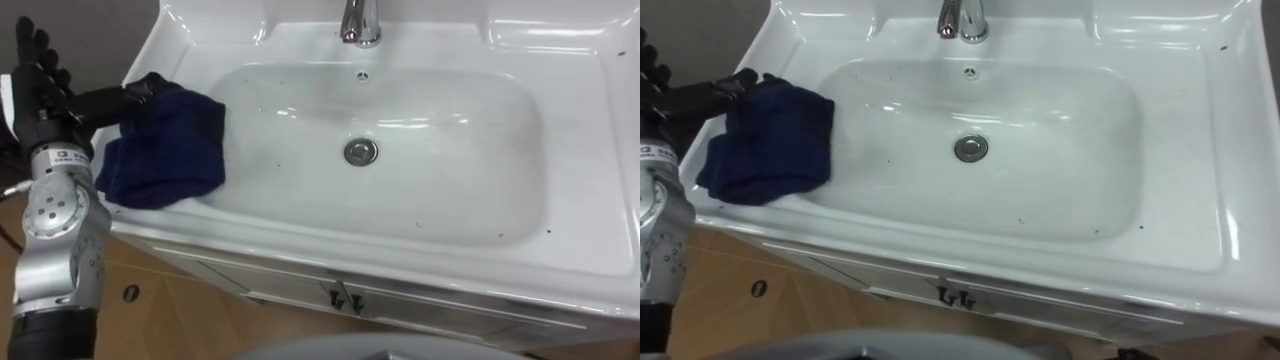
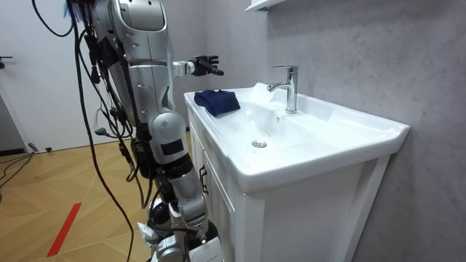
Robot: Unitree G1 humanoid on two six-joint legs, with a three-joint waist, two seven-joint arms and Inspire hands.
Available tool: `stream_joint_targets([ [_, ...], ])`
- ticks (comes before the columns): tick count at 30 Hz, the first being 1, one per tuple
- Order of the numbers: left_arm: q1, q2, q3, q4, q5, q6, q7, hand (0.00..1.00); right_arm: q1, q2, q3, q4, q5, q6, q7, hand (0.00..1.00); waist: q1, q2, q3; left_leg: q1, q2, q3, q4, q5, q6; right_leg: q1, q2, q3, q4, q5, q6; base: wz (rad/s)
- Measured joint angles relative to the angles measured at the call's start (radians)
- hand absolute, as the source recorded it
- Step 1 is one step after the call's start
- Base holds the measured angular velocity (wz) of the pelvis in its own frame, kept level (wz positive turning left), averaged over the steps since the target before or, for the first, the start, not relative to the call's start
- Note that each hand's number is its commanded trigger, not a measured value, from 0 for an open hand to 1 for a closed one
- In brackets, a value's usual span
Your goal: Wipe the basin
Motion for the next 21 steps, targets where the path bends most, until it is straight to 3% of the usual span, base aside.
stream_joint_targets([
  [8, 0.000, 0.000, 0.046, -0.011, 0.001, 0.001, 0.001, 0.00, 0.000, 0.004, -0.001, -0.010, 0.023, 0.000, 0.001, 0.00, 0.004, 0.000, -0.0001, 0.000, 0.000, 0.000, 0.002, -0.001, 0.001, 0.000, 0.000, 0.002, 0.001, 0.000, 0.000, 0.00],
  [15, -0.001, 0.000, 0.150, -0.119, 0.004, -0.003, 0.144, 0.00, 0.002, 0.014, -0.025, -0.008, 0.019, -0.008, -0.010, 0.00, 0.005, -0.007, 0.0033, -0.004, -0.001, -0.002, 0.007, -0.001, 0.002, 0.000, -0.001, 0.000, -0.001, -0.001, 0.002, 0.00],
  [18, -0.009, 0.000, 0.192, -0.130, -0.001, -0.018, 0.209, 0.00, 0.012, 0.014, -0.025, -0.010, 0.023, -0.008, -0.021, 0.00, 0.026, -0.007, 0.0036, -0.003, -0.004, -0.007, 0.007, -0.001, 0.002, 0.000, -0.003, -0.001, -0.001, -0.002, 0.003, 0.01],
  [21, -0.008, 0.000, 0.253, -0.129, -0.108, -0.027, 0.255, 0.00, 0.020, 0.014, -0.027, -0.011, 0.024, -0.004, -0.024, 0.00, 0.049, -0.007, 0.0028, -0.011, -0.008, -0.010, 0.010, -0.001, 0.002, -0.002, -0.007, -0.007, 0.000, -0.004, 0.005, 0.05],
])
